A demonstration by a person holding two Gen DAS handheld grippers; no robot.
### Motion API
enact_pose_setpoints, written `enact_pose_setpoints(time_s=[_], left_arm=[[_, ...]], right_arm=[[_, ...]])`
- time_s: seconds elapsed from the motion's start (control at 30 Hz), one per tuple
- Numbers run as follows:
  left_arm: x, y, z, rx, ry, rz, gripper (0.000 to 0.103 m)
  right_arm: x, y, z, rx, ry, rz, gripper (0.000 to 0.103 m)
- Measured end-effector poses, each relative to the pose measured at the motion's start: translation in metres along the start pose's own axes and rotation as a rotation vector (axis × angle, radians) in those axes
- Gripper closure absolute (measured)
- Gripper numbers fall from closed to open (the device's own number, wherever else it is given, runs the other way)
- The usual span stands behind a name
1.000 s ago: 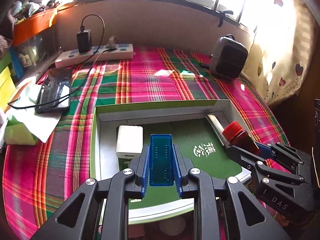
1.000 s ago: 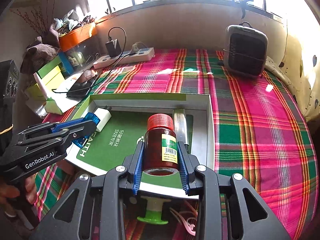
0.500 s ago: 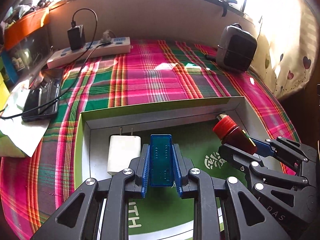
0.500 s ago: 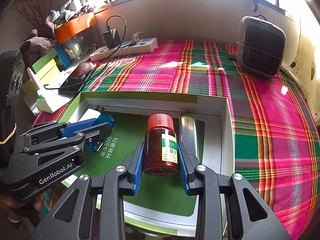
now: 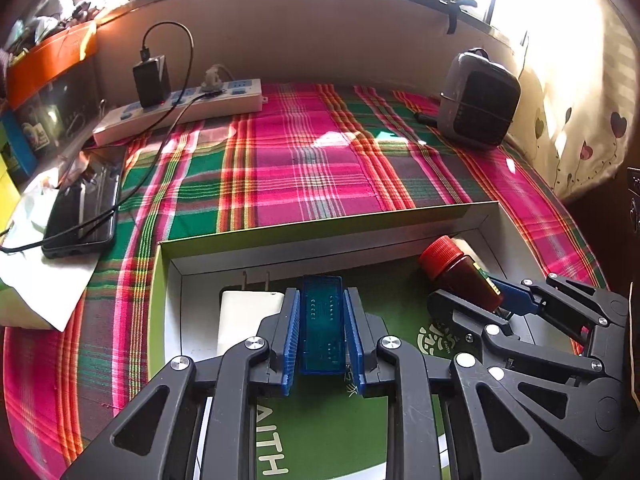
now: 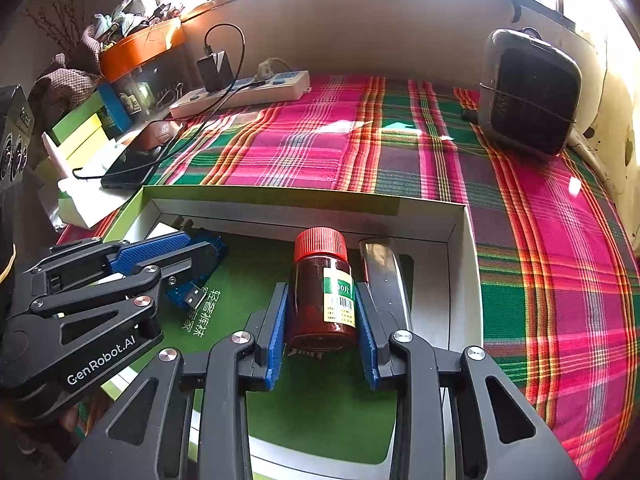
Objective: Organize rigid objects
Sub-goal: 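Lower the blue case into the tray and open the left tool while the right tool holds the bottle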
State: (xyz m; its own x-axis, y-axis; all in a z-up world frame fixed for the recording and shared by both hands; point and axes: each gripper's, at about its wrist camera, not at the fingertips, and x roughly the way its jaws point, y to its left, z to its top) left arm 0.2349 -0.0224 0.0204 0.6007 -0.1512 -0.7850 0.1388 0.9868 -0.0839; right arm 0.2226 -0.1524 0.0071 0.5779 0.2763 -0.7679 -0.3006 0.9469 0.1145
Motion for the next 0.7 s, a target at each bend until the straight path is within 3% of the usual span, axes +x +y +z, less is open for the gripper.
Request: enact_pose_setpoints(time_s=[0.4,0.7], left_arm=[[0.0017,0.0023,0.0012,-0.011,-0.005,-0.011,0.081],[0.0009,-0.0012,-0.0005,-0.002,-0.002,-0.022,0.072]], right_arm=[[0.0021,0.0011,0.0014,-0.016,-0.007,-0.025,0.07],[0.002,0.0017,0.0014,-0.011,-0.006,-0.023,0.07]])
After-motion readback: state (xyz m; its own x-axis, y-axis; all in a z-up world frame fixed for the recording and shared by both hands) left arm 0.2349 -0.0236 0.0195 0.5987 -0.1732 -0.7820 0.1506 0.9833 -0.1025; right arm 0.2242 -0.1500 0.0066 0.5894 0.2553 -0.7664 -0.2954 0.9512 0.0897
